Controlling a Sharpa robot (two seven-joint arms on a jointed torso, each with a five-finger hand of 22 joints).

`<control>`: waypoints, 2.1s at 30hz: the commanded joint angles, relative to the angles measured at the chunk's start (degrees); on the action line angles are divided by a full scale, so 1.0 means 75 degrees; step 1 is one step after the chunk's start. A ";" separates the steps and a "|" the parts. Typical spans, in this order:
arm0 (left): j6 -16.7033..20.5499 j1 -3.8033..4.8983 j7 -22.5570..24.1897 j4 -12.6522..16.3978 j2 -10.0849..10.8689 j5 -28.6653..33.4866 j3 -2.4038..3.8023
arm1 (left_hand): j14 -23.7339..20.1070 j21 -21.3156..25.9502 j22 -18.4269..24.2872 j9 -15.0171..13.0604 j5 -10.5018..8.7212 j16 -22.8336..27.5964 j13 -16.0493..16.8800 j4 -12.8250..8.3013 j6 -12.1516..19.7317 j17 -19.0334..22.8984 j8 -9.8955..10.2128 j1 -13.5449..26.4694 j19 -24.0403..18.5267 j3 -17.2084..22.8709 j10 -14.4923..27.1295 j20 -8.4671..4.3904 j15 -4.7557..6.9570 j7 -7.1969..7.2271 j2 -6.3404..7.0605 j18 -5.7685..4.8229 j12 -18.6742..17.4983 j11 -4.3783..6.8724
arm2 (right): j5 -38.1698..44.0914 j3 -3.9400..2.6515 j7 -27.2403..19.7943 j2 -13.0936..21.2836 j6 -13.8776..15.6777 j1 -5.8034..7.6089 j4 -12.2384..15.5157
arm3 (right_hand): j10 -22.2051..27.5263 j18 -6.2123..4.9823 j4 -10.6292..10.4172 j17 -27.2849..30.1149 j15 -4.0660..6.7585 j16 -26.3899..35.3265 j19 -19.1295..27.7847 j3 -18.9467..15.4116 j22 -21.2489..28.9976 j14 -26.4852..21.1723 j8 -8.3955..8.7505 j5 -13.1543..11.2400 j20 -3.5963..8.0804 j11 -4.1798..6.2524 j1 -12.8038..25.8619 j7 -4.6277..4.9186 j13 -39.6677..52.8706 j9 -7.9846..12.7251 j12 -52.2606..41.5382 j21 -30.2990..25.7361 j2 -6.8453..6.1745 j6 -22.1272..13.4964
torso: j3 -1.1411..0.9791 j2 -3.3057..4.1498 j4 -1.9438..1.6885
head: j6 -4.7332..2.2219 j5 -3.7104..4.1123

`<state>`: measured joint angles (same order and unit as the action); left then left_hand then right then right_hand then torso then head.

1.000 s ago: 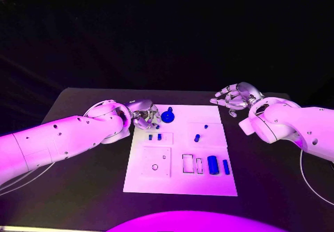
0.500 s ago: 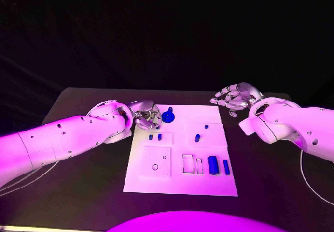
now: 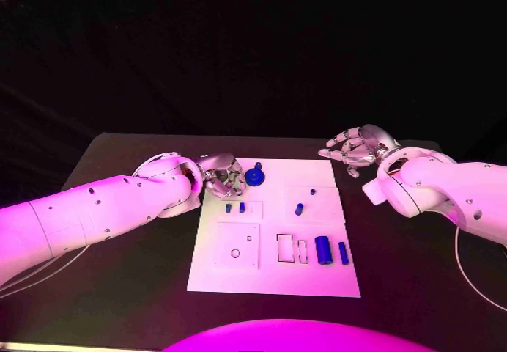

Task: Assemble the parts on the task board

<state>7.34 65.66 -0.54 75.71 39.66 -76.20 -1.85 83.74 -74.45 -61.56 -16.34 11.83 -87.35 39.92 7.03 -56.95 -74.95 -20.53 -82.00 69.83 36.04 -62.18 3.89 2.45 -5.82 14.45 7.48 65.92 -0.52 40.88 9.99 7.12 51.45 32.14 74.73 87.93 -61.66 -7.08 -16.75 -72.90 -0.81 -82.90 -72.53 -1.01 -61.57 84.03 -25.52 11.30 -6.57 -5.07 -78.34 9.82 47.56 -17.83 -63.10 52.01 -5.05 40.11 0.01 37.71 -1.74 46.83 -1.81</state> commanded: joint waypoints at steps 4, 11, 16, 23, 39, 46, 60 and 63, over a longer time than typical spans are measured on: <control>-0.0171 -0.0004 -0.0035 -0.0013 -0.0018 -0.0010 0.0006 | 0.0145 -0.0044 -0.0006 -0.0024 0.0012 -0.0028 -0.0015 -0.0021 -0.0056 -0.0152 -0.0067 0.0041 0.0048 0.0045 -0.0049 -0.0008 0.0016 0.0012 -0.0179 -0.0120 0.0036 -0.0008 | 0.0076 -0.0001 -0.0088 -0.0004 -0.0035 -0.0007 0.0002 | 0.0043 -0.0114 0.0017 -0.0006 0.0038 0.0029 -0.0018 0.0031 -0.0004 0.0224 -0.0039 -0.0020 0.0019 0.0017 -0.0005 0.0005 -0.0003 0.0011 0.0011 -0.0031 0.0070 -0.0051 | 0.0013 0.0003 -0.0002 | 0.0007 0.0019; -0.0184 -0.0005 -0.0060 -0.0022 -0.0009 -0.0015 0.0007 | 0.0150 -0.0044 -0.0005 -0.0030 0.0017 -0.0030 0.0009 -0.0008 -0.0053 -0.0168 -0.0076 0.0058 0.0045 0.0075 -0.0055 -0.0010 0.0015 0.0011 -0.0211 -0.0119 0.0051 -0.0012 | 0.0076 -0.0001 -0.0093 -0.0003 -0.0029 -0.0016 -0.0003 | 0.0035 -0.0116 0.0014 -0.0009 0.0038 0.0029 -0.0019 0.0032 0.0002 0.0225 -0.0047 -0.0020 0.0020 0.0018 0.0000 0.0004 -0.0002 0.0016 0.0001 -0.0043 0.0080 -0.0050 | 0.0016 0.0002 0.0004 | 0.0012 0.0022; -0.0242 -0.0005 -0.0069 -0.0027 -0.0004 -0.0015 0.0007 | 0.0146 -0.0042 -0.0001 -0.0042 0.0013 -0.0028 -0.0038 0.0006 -0.0068 -0.0158 -0.0096 0.0083 0.0041 0.0088 -0.0025 -0.0011 0.0014 0.0014 -0.0230 -0.0118 0.0033 -0.0012 | 0.0076 -0.0001 -0.0095 0.0009 -0.0032 -0.0019 0.0000 | 0.0023 -0.0116 0.0014 -0.0012 0.0039 0.0028 -0.0018 0.0033 0.0005 0.0226 -0.0050 -0.0020 0.0020 0.0018 0.0000 0.0003 0.0013 0.0017 -0.0011 -0.0047 0.0082 -0.0048 | 0.0009 0.0001 -0.0012 | 0.0044 0.0031; -0.0347 -0.0005 -0.0106 -0.0034 0.0004 -0.0021 0.0007 | 0.0144 -0.0040 0.0003 -0.0051 0.0010 -0.0026 -0.0037 0.0008 -0.0083 -0.0152 -0.0114 0.0090 0.0037 0.0096 -0.0022 -0.0011 0.0014 0.0018 -0.0241 -0.0117 0.0034 -0.0010 | 0.0076 -0.0001 -0.0095 0.0015 -0.0033 -0.0021 0.0001 | 0.0018 -0.0113 0.0016 -0.0015 0.0039 0.0027 -0.0026 0.0036 -0.0006 0.0227 -0.0055 -0.0019 0.0020 0.0020 -0.0002 0.0002 0.0016 0.0017 -0.0015 -0.0033 0.0087 -0.0042 | 0.0003 0.0000 -0.0002 | 0.0040 0.0022; -0.0359 -0.0004 -0.0165 -0.0048 0.0008 -0.0037 0.0007 | 0.0141 -0.0033 0.0016 -0.0055 0.0004 -0.0024 -0.0043 -0.0006 -0.0052 -0.0149 -0.0113 0.0094 0.0024 0.0111 -0.0012 -0.0013 0.0016 0.0018 -0.0234 -0.0113 0.0034 -0.0008 | 0.0076 -0.0001 -0.0093 0.0029 -0.0022 -0.0022 0.0003 | 0.0018 -0.0113 0.0016 -0.0015 0.0039 0.0027 -0.0026 0.0036 -0.0006 0.0227 -0.0055 -0.0019 0.0020 0.0020 -0.0002 0.0002 0.0016 0.0017 -0.0015 -0.0033 0.0087 -0.0042 | 0.0002 0.0003 -0.0003 | 0.0046 0.0028; -0.0339 -0.0004 -0.0173 -0.0045 0.0006 -0.0021 0.0007 | 0.0136 -0.0024 0.0032 -0.0053 0.0004 -0.0021 -0.0052 -0.0011 -0.0024 -0.0139 -0.0104 0.0095 0.0011 0.0121 -0.0004 -0.0014 0.0016 0.0014 -0.0232 -0.0109 0.0032 -0.0009 | 0.0075 -0.0001 -0.0100 0.0031 -0.0007 -0.0022 0.0005 | 0.0018 -0.0113 0.0016 -0.0015 0.0039 0.0027 -0.0026 0.0036 -0.0006 0.0227 -0.0055 -0.0019 0.0020 0.0020 -0.0002 0.0002 0.0016 0.0017 -0.0015 -0.0033 0.0087 -0.0042 | 0.0003 0.0000 -0.0004 | 0.0036 0.0019; -0.0260 -0.0004 -0.0133 -0.0050 -0.0006 0.0053 0.0007 | 0.0119 0.0005 0.0080 -0.0045 0.0012 -0.0011 -0.0121 -0.0038 0.0071 -0.0109 -0.0074 0.0093 -0.0033 0.0182 0.0068 -0.0015 0.0009 -0.0004 -0.0222 -0.0098 -0.0002 -0.0020 | 0.0071 -0.0001 -0.0107 0.0035 0.0002 -0.0022 0.0004 | 0.0018 -0.0113 0.0016 -0.0015 0.0039 0.0027 -0.0026 0.0036 -0.0006 0.0227 -0.0055 -0.0019 0.0020 0.0020 -0.0002 0.0002 0.0016 0.0017 -0.0015 -0.0033 0.0087 -0.0042 | 0.0005 0.0004 -0.0005 | 0.0026 0.0021; -0.0202 -0.0004 -0.0104 -0.0043 -0.0006 0.0088 0.0007 | 0.0116 0.0002 0.0075 -0.0044 0.0012 -0.0010 -0.0123 -0.0044 0.0083 -0.0101 -0.0069 0.0093 -0.0031 0.0186 0.0074 -0.0016 0.0008 -0.0006 -0.0213 -0.0099 -0.0003 -0.0023 | 0.0070 -0.0001 -0.0106 0.0034 0.0000 -0.0022 0.0005 | -0.0002 -0.0113 0.0019 -0.0016 0.0043 0.0030 -0.0034 0.0036 -0.0005 0.0229 -0.0075 -0.0021 0.0023 0.0025 -0.0008 -0.0004 0.0021 0.0025 -0.0037 -0.0041 0.0092 -0.0025 | 0.0005 0.0003 -0.0005 | 0.0026 0.0016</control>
<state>5.78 65.69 -1.42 75.33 39.68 -76.07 -1.76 83.73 -74.45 -61.01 -16.70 11.83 -87.34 39.09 6.64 -56.72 -74.92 -21.25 -81.24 69.82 37.09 -61.95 3.89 2.44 -6.02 13.25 7.48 65.90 -0.74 40.90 9.99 7.05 51.72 32.24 74.60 87.92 -61.66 -7.08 -16.75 -72.95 -0.81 -82.90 -72.53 -1.01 -61.57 84.03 -25.72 11.30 -6.57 -5.07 -78.34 9.82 47.62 -17.71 -63.10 52.02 -5.04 40.11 0.04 37.71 -1.77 47.03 -1.64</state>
